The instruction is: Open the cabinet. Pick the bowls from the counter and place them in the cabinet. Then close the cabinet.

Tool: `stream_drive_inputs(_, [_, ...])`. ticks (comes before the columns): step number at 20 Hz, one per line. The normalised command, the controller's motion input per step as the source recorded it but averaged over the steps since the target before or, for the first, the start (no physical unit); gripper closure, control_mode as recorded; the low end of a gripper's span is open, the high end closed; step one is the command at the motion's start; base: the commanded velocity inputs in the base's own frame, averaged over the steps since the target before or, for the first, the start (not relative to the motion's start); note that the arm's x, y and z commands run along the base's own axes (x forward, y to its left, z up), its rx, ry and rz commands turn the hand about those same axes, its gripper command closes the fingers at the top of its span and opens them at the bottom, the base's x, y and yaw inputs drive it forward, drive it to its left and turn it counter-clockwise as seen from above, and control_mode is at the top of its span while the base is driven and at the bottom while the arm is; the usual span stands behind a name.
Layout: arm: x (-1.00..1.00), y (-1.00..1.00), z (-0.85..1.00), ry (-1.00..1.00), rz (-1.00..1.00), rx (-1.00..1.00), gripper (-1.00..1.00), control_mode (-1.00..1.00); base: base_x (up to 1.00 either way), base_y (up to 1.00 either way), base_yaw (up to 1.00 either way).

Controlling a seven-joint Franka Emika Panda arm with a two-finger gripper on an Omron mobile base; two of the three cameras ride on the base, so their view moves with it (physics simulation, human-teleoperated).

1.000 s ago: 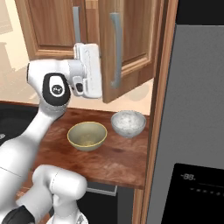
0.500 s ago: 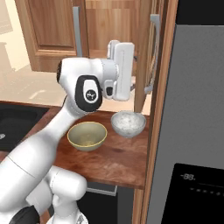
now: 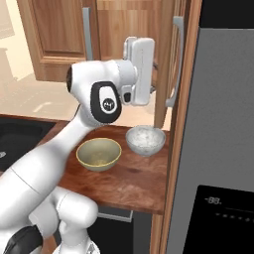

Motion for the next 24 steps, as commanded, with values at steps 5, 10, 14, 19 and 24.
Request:
stream_drive_inputs(5, [-0.43,0.18,0.00,-0.08,-0.06,0.00,-1.00,-1.00,0.00,0.00,0.00])
stream_drive_inputs(10, [-0.78,0.74,0.02,0.01,0.08,-0.08,-1.00,-1.00,0.00,0.00,0.00])
stream_drive_inputs(14, [-0.69,0.66,0.51,0.17,0.07,-0.05,-1.00,-1.00,0.00,0.00,0.00])
stream_drive_inputs(19, [-0.48,0.58,0.45,0.24,0.07,-0.04,-1.00,-1.00,0.00,0.00,0.00])
stream_drive_inputs(24, [-0.31,0.48,0.39,0.17,0.07,-0.11,-1.00,-1.00,0.00,0.00,0.00])
